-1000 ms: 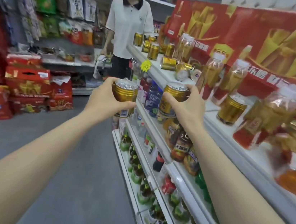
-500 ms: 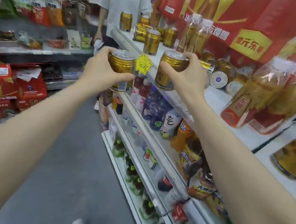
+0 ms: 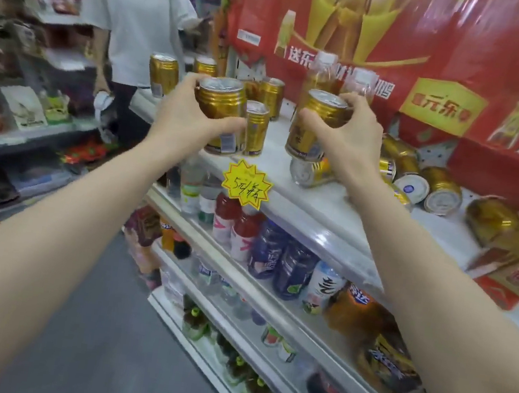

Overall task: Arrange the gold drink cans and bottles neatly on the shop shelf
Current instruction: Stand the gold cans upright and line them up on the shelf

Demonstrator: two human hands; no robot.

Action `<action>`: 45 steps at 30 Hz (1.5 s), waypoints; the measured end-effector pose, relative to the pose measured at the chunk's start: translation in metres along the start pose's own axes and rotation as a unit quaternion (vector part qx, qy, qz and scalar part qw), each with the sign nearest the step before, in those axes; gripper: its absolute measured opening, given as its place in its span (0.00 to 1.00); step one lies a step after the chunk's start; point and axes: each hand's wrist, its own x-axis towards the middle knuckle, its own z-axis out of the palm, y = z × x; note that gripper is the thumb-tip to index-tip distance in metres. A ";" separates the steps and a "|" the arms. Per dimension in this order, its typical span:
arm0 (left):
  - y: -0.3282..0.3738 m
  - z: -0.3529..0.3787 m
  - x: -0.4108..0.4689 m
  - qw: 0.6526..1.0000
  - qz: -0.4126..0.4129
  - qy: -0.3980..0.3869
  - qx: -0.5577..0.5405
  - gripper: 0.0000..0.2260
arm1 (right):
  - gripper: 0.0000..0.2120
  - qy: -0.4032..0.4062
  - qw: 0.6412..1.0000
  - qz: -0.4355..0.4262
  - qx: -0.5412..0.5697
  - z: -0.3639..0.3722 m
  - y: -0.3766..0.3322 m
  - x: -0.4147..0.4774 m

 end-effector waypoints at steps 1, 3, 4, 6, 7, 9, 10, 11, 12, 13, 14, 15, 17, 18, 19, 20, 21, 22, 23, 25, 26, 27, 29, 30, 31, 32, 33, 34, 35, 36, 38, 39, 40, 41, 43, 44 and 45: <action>-0.003 0.001 0.016 1.000 0.004 0.002 -0.005 0.35 | 0.31 0.003 1.000 0.003 -0.007 0.004 0.000 0.010; -0.006 0.004 0.048 0.999 0.018 0.011 -0.030 0.37 | 0.29 0.007 1.000 0.008 -0.024 0.014 0.001 0.028; -0.008 0.006 0.064 0.999 0.026 0.015 -0.043 0.38 | 0.28 0.010 0.999 0.008 -0.029 0.021 0.002 0.037; -0.013 0.010 0.096 0.998 0.039 0.014 -0.056 0.38 | 0.29 0.014 0.999 0.009 -0.042 0.035 0.006 0.054; -0.015 0.014 0.111 0.997 0.040 0.010 -0.062 0.38 | 0.29 0.009 0.999 0.010 -0.052 0.041 0.007 0.062; -0.017 0.023 0.139 0.996 0.050 -0.007 -0.070 0.38 | 0.32 -0.013 0.997 0.015 -0.077 0.054 0.010 0.076; -0.020 0.029 0.150 0.996 0.060 -0.018 -0.068 0.37 | 0.34 -0.029 0.995 0.019 -0.093 0.060 0.012 0.080; -0.022 0.035 0.161 0.995 0.066 -0.030 -0.064 0.37 | 0.35 -0.045 0.993 0.023 -0.110 0.065 0.015 0.084; -0.024 0.041 0.170 0.995 0.070 -0.044 -0.061 0.36 | 0.36 -0.059 0.990 0.027 -0.125 0.070 0.017 0.088; -0.026 0.048 0.179 0.994 0.069 -0.061 -0.057 0.36 | 0.35 -0.073 0.987 0.033 -0.139 0.075 0.019 0.091; -0.030 0.054 0.187 0.993 0.068 -0.079 -0.053 0.37 | 0.33 -0.085 0.984 0.043 -0.151 0.078 0.021 0.093; -0.033 0.060 0.194 0.992 0.069 -0.097 -0.045 0.37 | 0.31 -0.097 0.980 0.051 -0.168 0.081 0.023 0.096; -0.038 0.072 0.207 0.988 0.079 -0.133 -0.022 0.37 | 0.30 -0.119 0.969 0.060 -0.209 0.085 0.028 0.102; -0.040 0.078 0.213 0.985 0.086 -0.152 -0.012 0.36 | 0.30 -0.124 0.964 0.064 -0.225 0.086 0.029 0.105; -0.041 0.083 0.218 0.981 0.090 -0.171 -0.003 0.35 | 0.30 -0.124 0.962 0.072 -0.231 0.085 0.029 0.107; -0.043 0.089 0.222 0.977 0.096 -0.189 0.003 0.34 | 0.30 -0.121 0.962 0.083 -0.230 0.084 0.028 0.107; -0.045 0.094 0.227 0.973 0.097 -0.208 0.008 0.33 | 0.30 -0.117 0.962 0.095 -0.228 0.084 0.027 0.107; -0.048 0.099 0.231 0.969 0.098 -0.226 0.014 0.33 | 0.30 -0.114 0.961 0.104 -0.231 0.085 0.026 0.106; -0.050 0.103 0.235 0.964 0.098 -0.244 0.021 0.33 | 0.29 -0.113 0.958 0.110 -0.240 0.086 0.026 0.104; -0.056 0.108 0.241 0.952 0.103 -0.286 0.039 0.34 | 0.27 -0.109 0.955 0.114 -0.251 0.086 0.023 0.101; -0.057 0.110 0.243 0.945 0.110 -0.305 0.045 0.35 | 0.26 -0.103 0.955 0.111 -0.255 0.087 0.021 0.100; -0.059 0.111 0.244 0.939 0.119 -0.320 0.048 0.36 | 0.26 -0.096 0.955 0.104 -0.261 0.088 0.019 0.098; -0.061 0.111 0.245 0.928 0.143 -0.341 0.049 0.37 | 0.25 -0.085 0.951 0.098 -0.281 0.090 0.016 0.095; -0.062 0.112 0.246 0.923 0.157 -0.348 0.051 0.37 | 0.24 -0.079 0.948 0.098 -0.292 0.091 0.015 0.095; -0.063 0.113 0.246 0.918 0.165 -0.357 0.054 0.36 | 0.23 -0.074 0.944 0.098 -0.307 0.092 0.016 0.094; -0.064 0.113 0.246 0.913 0.168 -0.368 0.058 0.36 | 0.21 -0.070 0.939 0.094 -0.324 0.092 0.016 0.093; -0.064 0.112 0.246 0.907 0.171 -0.379 0.062 0.36 | 0.20 -0.062 0.935 0.091 -0.337 0.090 0.015 0.092; -0.065 0.112 0.247 0.901 0.174 -0.392 0.067 0.36 | 0.18 -0.044 0.936 0.089 -0.339 0.088 0.013 0.090; -0.066 0.112 0.247 0.894 0.178 -0.405 0.071 0.37 | 0.16 -0.012 0.939 0.088 -0.332 0.084 0.010 0.086; -0.067 0.112 0.247 0.887 0.183 -0.417 0.074 0.38 | 0.14 0.036 0.941 0.090 -0.324 0.079 0.006 0.083; -0.069 0.113 0.248 0.877 0.193 -0.432 0.083 0.39 | 0.10 0.156 0.934 0.102 -0.306 0.067 0.002 0.080; -0.069 0.113 0.250 0.872 0.198 -0.439 0.091 0.39 | 0.10 0.201 0.925 0.114 -0.302 0.062 0.003 0.081; -0.068 0.112 0.252 0.866 0.205 -0.445 0.097 0.39 | 0.12 0.225 0.918 0.130 -0.301 0.056 0.004 0.083; -0.065 0.111 0.255 0.860 0.212 -0.454 0.100 0.38 | 0.16 0.226 0.915 0.153 -0.298 0.052 0.006 0.086; -0.057 0.109 0.263 0.850 0.220 -0.472 0.076 0.35 | 0.28 0.193 0.919 0.198 -0.280 0.049 0.012 0.094; -0.051 0.109 0.267 0.850 0.217 -0.478 0.047 0.35 | 0.31 0.174 0.923 0.211 -0.272 0.049 0.015 0.098; -0.046 0.109 0.271 0.852 0.211 -0.478 0.016 0.34 | 0.33 0.156 0.927 0.218 -0.263 0.050 0.017 0.101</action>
